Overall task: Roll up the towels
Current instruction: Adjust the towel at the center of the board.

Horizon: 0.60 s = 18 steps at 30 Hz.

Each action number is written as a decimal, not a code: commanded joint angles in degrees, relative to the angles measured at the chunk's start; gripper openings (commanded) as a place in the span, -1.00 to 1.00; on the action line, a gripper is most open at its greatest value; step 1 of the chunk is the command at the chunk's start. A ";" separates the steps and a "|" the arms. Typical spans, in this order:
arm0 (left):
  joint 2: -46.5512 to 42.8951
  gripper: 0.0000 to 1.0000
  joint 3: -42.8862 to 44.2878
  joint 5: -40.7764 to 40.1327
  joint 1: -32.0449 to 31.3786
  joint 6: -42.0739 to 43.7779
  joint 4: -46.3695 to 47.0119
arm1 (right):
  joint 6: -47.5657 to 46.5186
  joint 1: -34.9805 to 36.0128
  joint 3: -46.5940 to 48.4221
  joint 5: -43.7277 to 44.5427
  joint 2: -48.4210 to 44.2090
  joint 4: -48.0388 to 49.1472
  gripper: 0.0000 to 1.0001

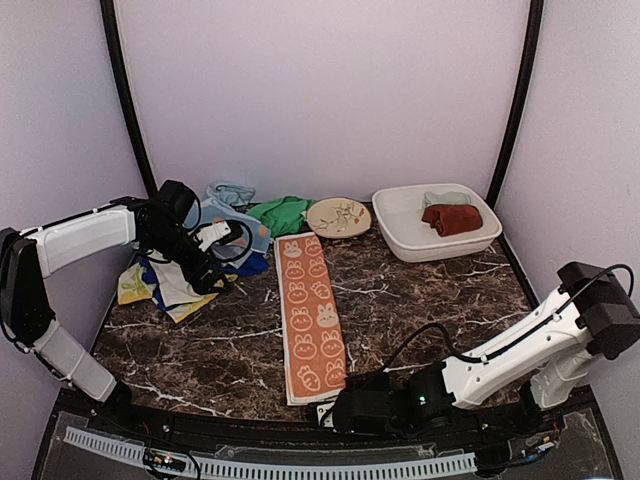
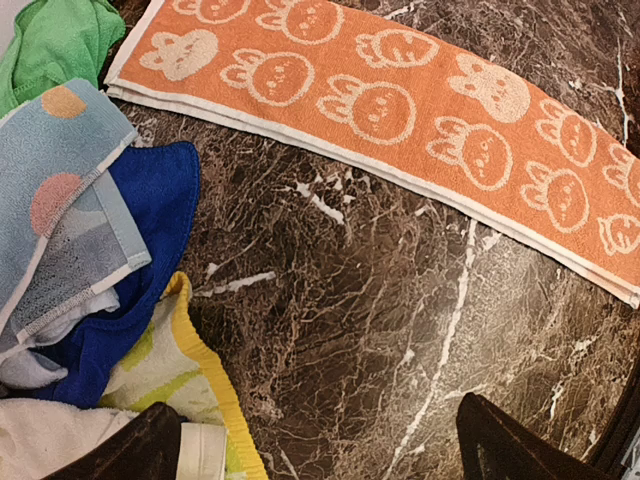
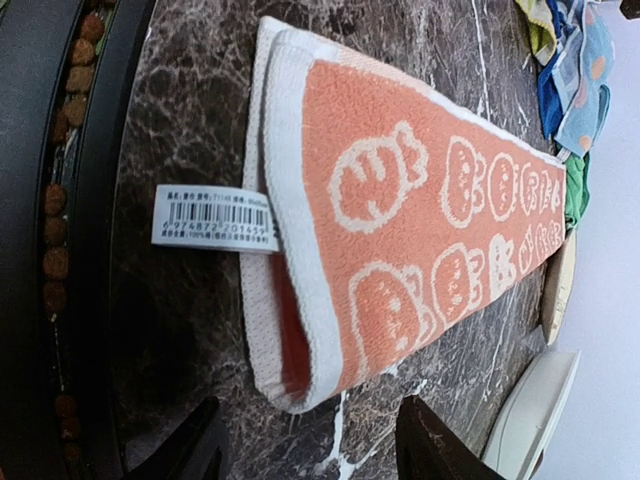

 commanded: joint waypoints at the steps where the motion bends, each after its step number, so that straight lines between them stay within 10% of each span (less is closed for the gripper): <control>1: -2.08 0.98 -1.05 -1.49 -0.08 0.46 -1.40 | -5.38 0.32 0.06 -0.02 1.64 5.30 0.10; 18: -2.74 0.98 0.40 -2.28 1.11 2.27 -2.44 | -0.40 -4.97 1.20 -7.11 3.91 6.89 -0.72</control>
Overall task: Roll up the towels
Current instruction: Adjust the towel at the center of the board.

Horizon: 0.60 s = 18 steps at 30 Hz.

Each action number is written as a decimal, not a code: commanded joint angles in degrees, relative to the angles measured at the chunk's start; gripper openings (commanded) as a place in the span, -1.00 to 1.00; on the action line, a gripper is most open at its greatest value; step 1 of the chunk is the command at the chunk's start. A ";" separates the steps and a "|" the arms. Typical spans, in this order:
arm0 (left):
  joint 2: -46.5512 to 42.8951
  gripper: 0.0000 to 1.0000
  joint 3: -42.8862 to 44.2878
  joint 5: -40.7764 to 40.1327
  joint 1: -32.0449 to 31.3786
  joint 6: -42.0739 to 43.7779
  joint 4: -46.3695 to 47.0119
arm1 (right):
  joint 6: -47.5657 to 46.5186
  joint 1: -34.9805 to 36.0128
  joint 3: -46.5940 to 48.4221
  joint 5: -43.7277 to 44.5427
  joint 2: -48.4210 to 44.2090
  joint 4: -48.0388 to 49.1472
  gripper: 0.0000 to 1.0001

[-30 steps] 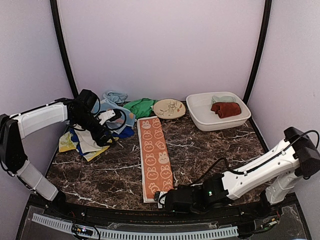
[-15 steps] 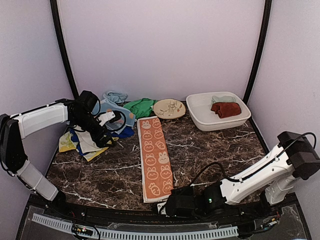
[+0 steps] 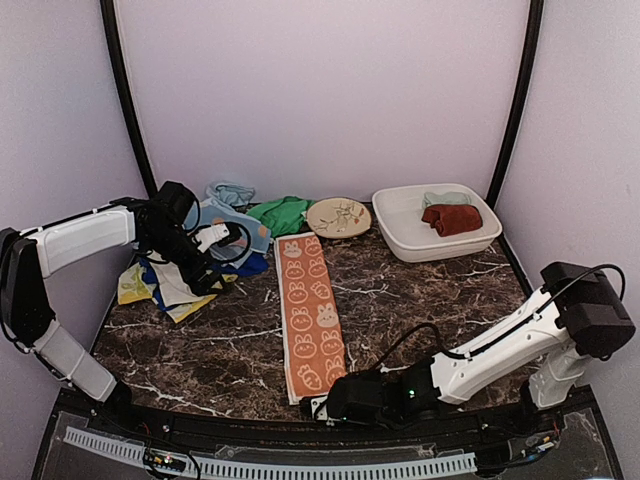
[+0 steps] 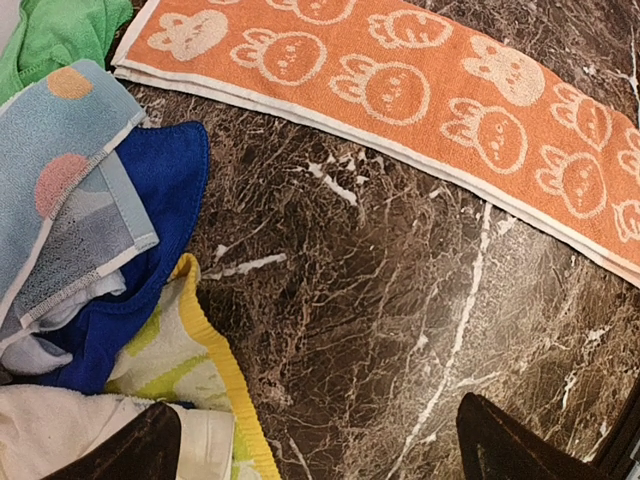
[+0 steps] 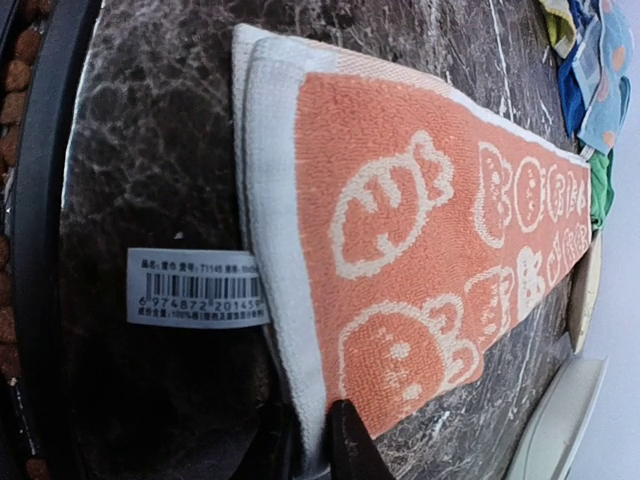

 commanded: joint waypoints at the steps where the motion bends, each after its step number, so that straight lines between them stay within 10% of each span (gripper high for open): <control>1: -2.85 0.98 0.87 0.01 0.55 1.07 -1.94 | 2.71 -1.38 1.79 -4.49 0.67 -0.38 -0.77; 18: -12.09 0.97 -9.05 13.91 0.55 8.83 -3.62 | 22.35 -11.18 13.96 -36.14 -3.70 -8.88 -1.00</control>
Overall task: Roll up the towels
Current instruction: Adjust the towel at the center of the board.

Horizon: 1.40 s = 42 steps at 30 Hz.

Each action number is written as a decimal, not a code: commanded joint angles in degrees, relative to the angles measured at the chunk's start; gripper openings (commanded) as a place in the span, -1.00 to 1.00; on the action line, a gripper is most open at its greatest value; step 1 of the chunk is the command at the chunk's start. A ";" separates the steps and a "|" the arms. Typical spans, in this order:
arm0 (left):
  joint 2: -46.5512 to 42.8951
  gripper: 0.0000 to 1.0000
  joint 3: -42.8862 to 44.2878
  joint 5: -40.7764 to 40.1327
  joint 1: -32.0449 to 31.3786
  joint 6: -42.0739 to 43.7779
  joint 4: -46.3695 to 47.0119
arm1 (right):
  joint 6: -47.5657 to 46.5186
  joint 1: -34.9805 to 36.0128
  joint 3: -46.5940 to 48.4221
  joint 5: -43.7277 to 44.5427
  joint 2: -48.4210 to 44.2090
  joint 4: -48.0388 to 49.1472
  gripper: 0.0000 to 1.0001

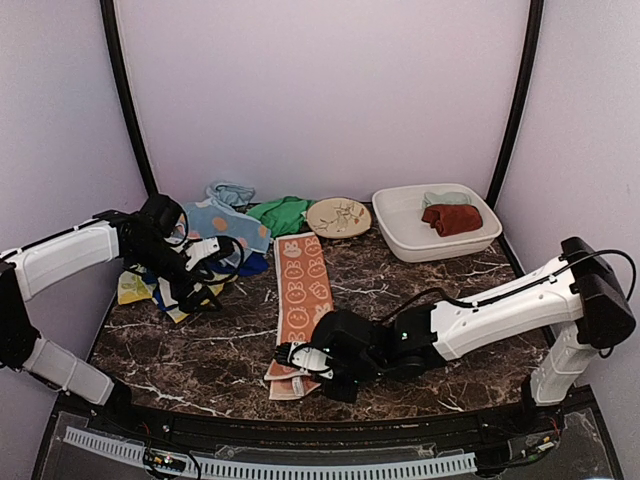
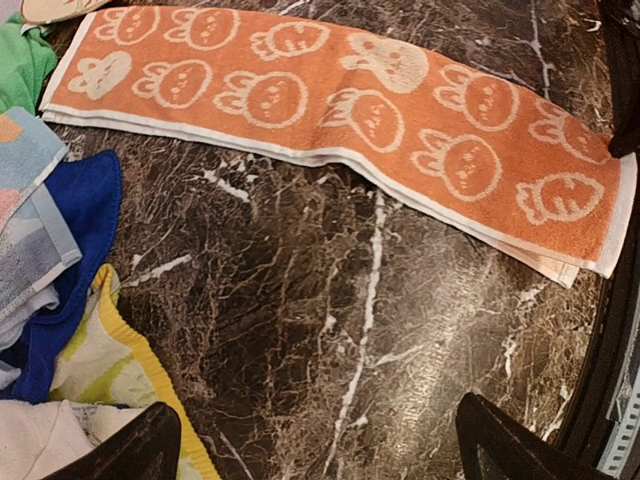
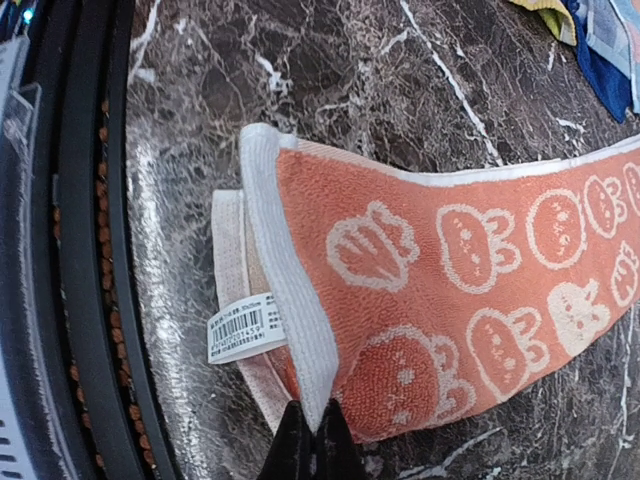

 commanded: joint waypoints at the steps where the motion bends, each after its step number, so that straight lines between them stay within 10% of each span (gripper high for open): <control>1: -6.00 0.97 -3.42 7.73 0.34 3.82 -1.59 | 7.45 -2.90 2.25 -15.58 -1.77 -2.35 -1.00; 7: -11.06 0.97 -7.84 14.10 -0.28 5.72 0.10 | 9.85 -5.71 2.13 -24.67 0.21 -2.88 -1.00; 10: -11.07 0.97 -8.11 12.38 -1.45 5.45 0.94 | 9.31 -5.64 0.91 -23.36 0.74 -3.49 -0.24; 12: -10.52 0.97 -7.89 11.35 -1.42 5.11 1.53 | 9.51 -5.50 -0.24 -22.00 0.07 -3.02 0.87; 13: -10.26 0.97 -7.91 10.97 -1.42 5.06 1.94 | 9.43 -5.11 -0.51 -20.87 -0.54 -2.46 0.98; 19: -8.53 0.98 -6.35 11.12 -1.42 4.00 2.49 | 5.04 -1.58 -1.35 -4.96 -5.69 0.39 1.00; 26: -7.34 0.98 -5.47 10.61 -1.47 2.28 3.28 | -5.71 1.93 -9.28 35.57 -14.38 9.89 1.00; 30: -3.88 0.97 -3.37 11.05 -1.77 -0.89 4.46 | -5.85 -4.23 -11.20 15.58 -17.86 5.87 1.00; 42: 5.57 0.95 2.47 9.54 -3.06 -4.83 6.79 | -17.10 7.56 -15.83 18.78 -10.37 0.86 0.93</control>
